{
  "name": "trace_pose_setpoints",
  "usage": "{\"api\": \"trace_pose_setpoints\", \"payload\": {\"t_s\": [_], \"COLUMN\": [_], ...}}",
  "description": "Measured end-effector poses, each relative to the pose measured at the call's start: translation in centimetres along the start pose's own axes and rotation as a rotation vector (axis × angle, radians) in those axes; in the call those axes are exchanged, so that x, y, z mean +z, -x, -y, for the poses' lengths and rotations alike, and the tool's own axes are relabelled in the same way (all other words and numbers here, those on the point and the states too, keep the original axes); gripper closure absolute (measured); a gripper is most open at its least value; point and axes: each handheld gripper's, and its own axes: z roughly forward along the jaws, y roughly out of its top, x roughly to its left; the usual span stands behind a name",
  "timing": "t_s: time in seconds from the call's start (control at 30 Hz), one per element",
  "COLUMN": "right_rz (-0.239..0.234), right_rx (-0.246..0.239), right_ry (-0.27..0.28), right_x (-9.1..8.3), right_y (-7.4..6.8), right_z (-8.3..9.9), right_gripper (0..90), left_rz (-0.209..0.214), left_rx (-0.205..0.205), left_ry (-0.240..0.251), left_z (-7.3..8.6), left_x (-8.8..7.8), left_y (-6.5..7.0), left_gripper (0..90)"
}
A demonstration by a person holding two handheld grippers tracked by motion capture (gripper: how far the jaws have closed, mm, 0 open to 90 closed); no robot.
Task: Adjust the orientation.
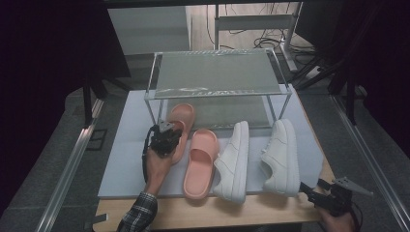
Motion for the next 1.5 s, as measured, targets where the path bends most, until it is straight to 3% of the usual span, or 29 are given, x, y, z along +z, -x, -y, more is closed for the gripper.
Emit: {"api": "trace_pose_setpoints", "payload": {"t_s": [0.2,0.43,0.63,1.03,1.5], "right_rz": [0.000,0.001,0.002,0.002,0.002], "right_rx": [0.000,0.001,0.001,0.003,0.004], "right_ry": [0.000,0.000,0.000,0.001,0.000], "right_x": [0.0,0.0,0.0,0.0,0.0], "right_y": [0.0,0.0,0.0,-0.1,-0.1], "right_z": [0.0,0.0,0.0,0.0,0.0], "right_gripper": [16.2,16.2,16.2,16.2,16.2], "left_rz": [0.025,0.039,0.052,0.013,-0.030], "left_rx": [0.015,0.011,0.002,0.024,0.029], "left_ry": [0.000,-0.001,-0.012,-0.044,-0.052], "left_z": [1.6,4.6,6.9,9.4,8.6], "left_x": [-2.0,-4.6,-5.5,-4.8,-3.2], "left_y": [-0.7,-1.2,-1.2,-0.7,-0.4], "left_gripper": [89.9,90.0,90.0,90.0,90.0]}}
